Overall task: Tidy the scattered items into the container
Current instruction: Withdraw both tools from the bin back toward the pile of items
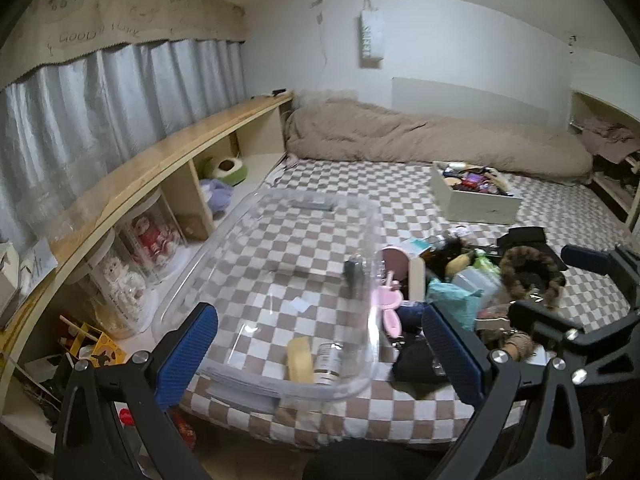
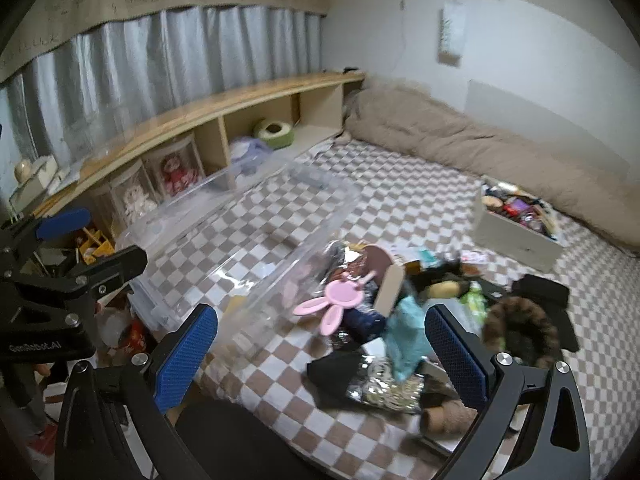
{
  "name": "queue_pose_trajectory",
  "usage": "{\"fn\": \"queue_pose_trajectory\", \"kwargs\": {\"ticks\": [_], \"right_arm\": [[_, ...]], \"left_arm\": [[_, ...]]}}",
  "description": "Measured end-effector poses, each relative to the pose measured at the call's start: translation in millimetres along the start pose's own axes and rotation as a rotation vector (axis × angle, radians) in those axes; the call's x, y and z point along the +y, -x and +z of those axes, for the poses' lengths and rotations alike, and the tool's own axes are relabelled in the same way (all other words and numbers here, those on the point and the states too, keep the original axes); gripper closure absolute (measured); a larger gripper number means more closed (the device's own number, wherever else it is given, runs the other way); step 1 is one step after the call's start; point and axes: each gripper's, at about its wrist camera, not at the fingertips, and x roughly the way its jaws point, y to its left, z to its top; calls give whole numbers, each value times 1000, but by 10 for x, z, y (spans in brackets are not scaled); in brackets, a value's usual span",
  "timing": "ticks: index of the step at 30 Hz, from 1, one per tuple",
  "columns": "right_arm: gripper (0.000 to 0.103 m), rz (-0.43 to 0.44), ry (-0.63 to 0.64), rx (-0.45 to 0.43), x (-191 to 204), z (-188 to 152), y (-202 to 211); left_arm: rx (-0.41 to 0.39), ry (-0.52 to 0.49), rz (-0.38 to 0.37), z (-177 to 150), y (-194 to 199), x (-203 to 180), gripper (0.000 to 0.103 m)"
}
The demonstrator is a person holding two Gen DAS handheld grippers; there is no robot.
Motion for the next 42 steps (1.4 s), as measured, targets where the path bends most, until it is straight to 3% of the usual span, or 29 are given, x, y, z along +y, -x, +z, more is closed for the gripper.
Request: {"fn": "queue_pose_trajectory", "kwargs": {"ticks": [16,26,32,38,42], "right_arm": [[0,-117,-108,-91,-508,-312,826],[0,-196,-225,-99,-910,-605,1057],[0,-223,-255,-123,-1162,-657,1194],[0,-245,-289,-224,-1447,-642,1258],[0,-224,-321,-210,-1635,-685,1083]], "left_arm": [[-57,-4,-120,-75,277,-455,0],[-59,-30,-179,-98,355,-776,0],[-105,-59,-199,-58,443,-966,0],[-105,-83,-191,-11,276,-1114,0],[-116,-82,-188,16,78,-1183,0]]}}
